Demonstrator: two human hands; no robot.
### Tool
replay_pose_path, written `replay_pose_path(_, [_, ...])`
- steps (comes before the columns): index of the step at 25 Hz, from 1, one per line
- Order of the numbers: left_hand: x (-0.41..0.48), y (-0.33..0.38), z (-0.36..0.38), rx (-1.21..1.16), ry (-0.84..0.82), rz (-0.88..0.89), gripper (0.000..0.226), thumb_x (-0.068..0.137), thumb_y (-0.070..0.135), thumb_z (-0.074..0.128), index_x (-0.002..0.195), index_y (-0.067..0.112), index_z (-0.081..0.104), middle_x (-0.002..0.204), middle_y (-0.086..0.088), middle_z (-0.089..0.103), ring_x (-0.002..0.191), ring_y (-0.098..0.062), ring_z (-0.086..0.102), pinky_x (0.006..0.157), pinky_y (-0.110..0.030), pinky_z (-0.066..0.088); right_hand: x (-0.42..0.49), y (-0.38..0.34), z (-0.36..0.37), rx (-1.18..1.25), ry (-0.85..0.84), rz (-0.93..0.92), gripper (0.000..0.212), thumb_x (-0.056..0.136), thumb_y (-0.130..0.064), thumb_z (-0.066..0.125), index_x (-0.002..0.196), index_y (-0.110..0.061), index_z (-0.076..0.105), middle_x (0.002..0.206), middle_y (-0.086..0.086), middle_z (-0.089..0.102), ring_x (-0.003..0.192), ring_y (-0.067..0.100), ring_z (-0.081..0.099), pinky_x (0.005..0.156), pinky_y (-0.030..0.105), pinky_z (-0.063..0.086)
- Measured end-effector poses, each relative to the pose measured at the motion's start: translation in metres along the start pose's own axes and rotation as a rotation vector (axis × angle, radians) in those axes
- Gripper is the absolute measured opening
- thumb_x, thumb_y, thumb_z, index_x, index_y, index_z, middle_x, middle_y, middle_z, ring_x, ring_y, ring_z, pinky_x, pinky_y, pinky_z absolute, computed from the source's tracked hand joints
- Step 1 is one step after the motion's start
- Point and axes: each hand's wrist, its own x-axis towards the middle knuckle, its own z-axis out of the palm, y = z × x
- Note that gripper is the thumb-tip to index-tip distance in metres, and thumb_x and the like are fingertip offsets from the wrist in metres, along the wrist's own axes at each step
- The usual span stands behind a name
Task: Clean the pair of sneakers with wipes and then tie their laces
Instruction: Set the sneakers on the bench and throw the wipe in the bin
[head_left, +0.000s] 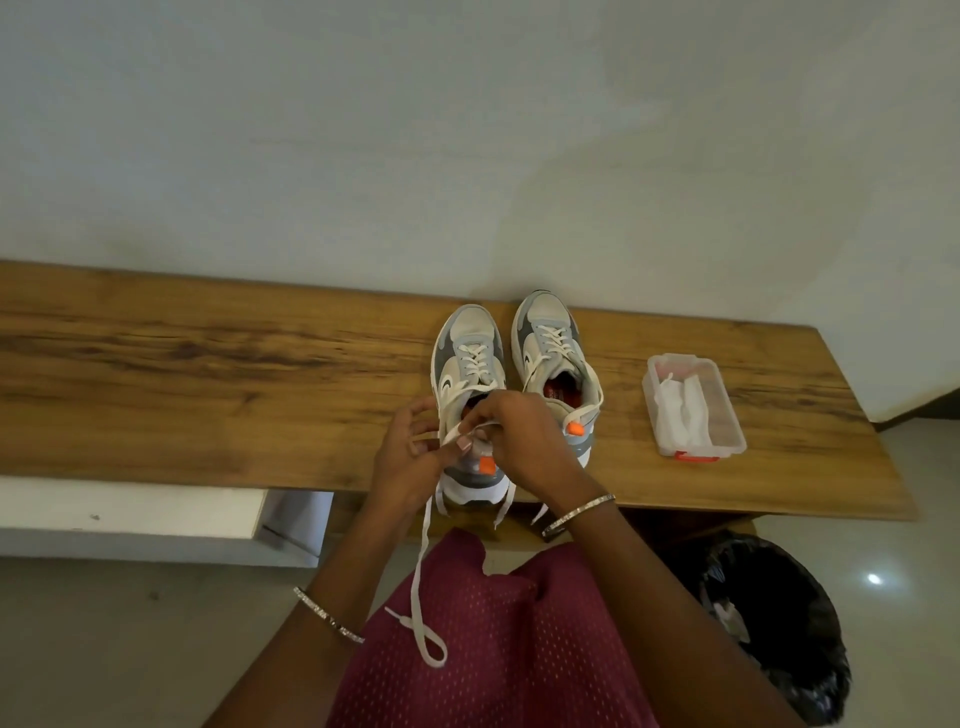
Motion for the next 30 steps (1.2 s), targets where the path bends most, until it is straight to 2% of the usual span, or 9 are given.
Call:
replay_pose_path(6, [-0.001, -0.001, 0.004, 0.028, -0.015, 0.018, 0.057, 0.083, 0.010, 0.078, 0.133, 0.020, 0.053, 0.119, 0.001, 0.063, 0.100, -0.011, 0.064, 0.072, -0.022, 0.052, -0.022, 0.011, -0.003, -0.170, 0.059, 0.031, 0.034, 0.086, -0.001, 0.068, 0.117, -0.015, 0.071, 0.117, 0.004, 0.067, 0.109, 0.019, 0.057, 0.090, 0.025, 0.044])
replay_pose_path(10, [0.001, 0.001, 0.002, 0.119, -0.037, 0.012, 0.053, 0.085, 0.011, 0.077, 0.133, 0.022, 0.056, 0.124, 0.001, 0.062, 0.110, -0.018, 0.062, 0.076, -0.023, 0.051, -0.040, 0.027, -0.019, -0.066, 0.327, 0.168, 0.026, 0.089, -0.002, 0.065, 0.112, -0.014, 0.073, 0.112, 0.003, 0.067, 0.099, 0.013, 0.060, 0.075, 0.012, 0.041])
replay_pose_path(12, [-0.004, 0.002, 0.007, 0.286, 0.043, 0.161, 0.051, 0.085, 0.010, 0.076, 0.131, 0.022, 0.058, 0.126, 0.002, 0.062, 0.113, -0.015, 0.059, 0.083, -0.025, 0.049, -0.044, 0.045, -0.033, 0.050, 0.500, 0.241, 0.024, 0.091, -0.005, 0.065, 0.110, -0.016, 0.073, 0.110, 0.001, 0.068, 0.096, 0.011, 0.061, 0.073, 0.011, 0.039])
replay_pose_path(14, [-0.012, 0.005, 0.018, 0.504, 0.145, 0.465, 0.043, 0.084, 0.011, 0.074, 0.124, 0.021, 0.062, 0.121, 0.003, 0.064, 0.112, -0.013, 0.057, 0.086, -0.027, 0.047, -0.043, 0.067, -0.041, 0.132, 0.565, 0.263, 0.026, 0.091, -0.007, 0.064, 0.114, -0.018, 0.071, 0.110, 0.000, 0.070, 0.100, 0.014, 0.062, 0.080, 0.020, 0.046])
replay_pose_path(17, [-0.021, 0.010, 0.048, 0.706, 0.123, 0.741, 0.027, 0.091, 0.032, 0.060, 0.115, 0.022, 0.067, 0.110, 0.006, 0.069, 0.105, -0.010, 0.061, 0.092, -0.037, 0.050, -0.032, 0.084, -0.039, 0.032, 0.383, 0.214, 0.025, 0.092, -0.011, 0.066, 0.114, -0.019, 0.073, 0.111, 0.003, 0.071, 0.102, 0.019, 0.062, 0.085, 0.025, 0.045])
replay_pose_path(20, [-0.022, -0.002, 0.078, 0.949, 0.085, 0.748, 0.037, 0.093, 0.048, 0.046, 0.115, 0.028, 0.068, 0.107, 0.009, 0.074, 0.109, -0.012, 0.065, 0.112, -0.048, 0.033, -0.008, 0.086, -0.040, -0.080, 0.238, 0.155, 0.019, 0.088, -0.021, 0.073, 0.106, -0.024, 0.077, 0.108, 0.001, 0.075, 0.096, 0.016, 0.066, 0.084, 0.023, 0.050])
replay_pose_path(23, [-0.022, -0.017, 0.096, 0.981, 0.070, 0.744, 0.037, 0.094, 0.050, 0.050, 0.121, 0.030, 0.066, 0.109, 0.010, 0.075, 0.111, -0.011, 0.066, 0.117, -0.052, 0.024, 0.012, 0.088, -0.044, -0.046, 0.160, 0.159, 0.014, 0.086, -0.024, 0.074, 0.099, -0.026, 0.079, 0.102, -0.003, 0.076, 0.088, 0.010, 0.064, 0.077, 0.019, 0.050])
replay_pose_path(26, [-0.019, -0.018, 0.097, 0.959, 0.093, 0.758, 0.035, 0.094, 0.048, 0.047, 0.115, 0.030, 0.068, 0.106, 0.011, 0.075, 0.106, -0.010, 0.068, 0.117, -0.054, 0.025, 0.026, 0.087, -0.035, 0.016, 0.169, 0.141, 0.013, 0.084, -0.018, 0.073, 0.093, -0.024, 0.080, 0.098, -0.004, 0.076, 0.088, 0.008, 0.064, 0.071, 0.012, 0.043])
replay_pose_path(30, [-0.016, -0.014, 0.097, 0.982, 0.098, 0.767, 0.033, 0.091, 0.045, 0.047, 0.111, 0.030, 0.068, 0.102, 0.011, 0.075, 0.103, -0.009, 0.069, 0.118, -0.051, 0.022, 0.038, 0.083, -0.024, 0.074, 0.308, 0.176, 0.010, 0.082, -0.014, 0.075, 0.091, -0.017, 0.076, 0.098, 0.001, 0.070, 0.090, 0.013, 0.061, 0.075, 0.026, 0.047])
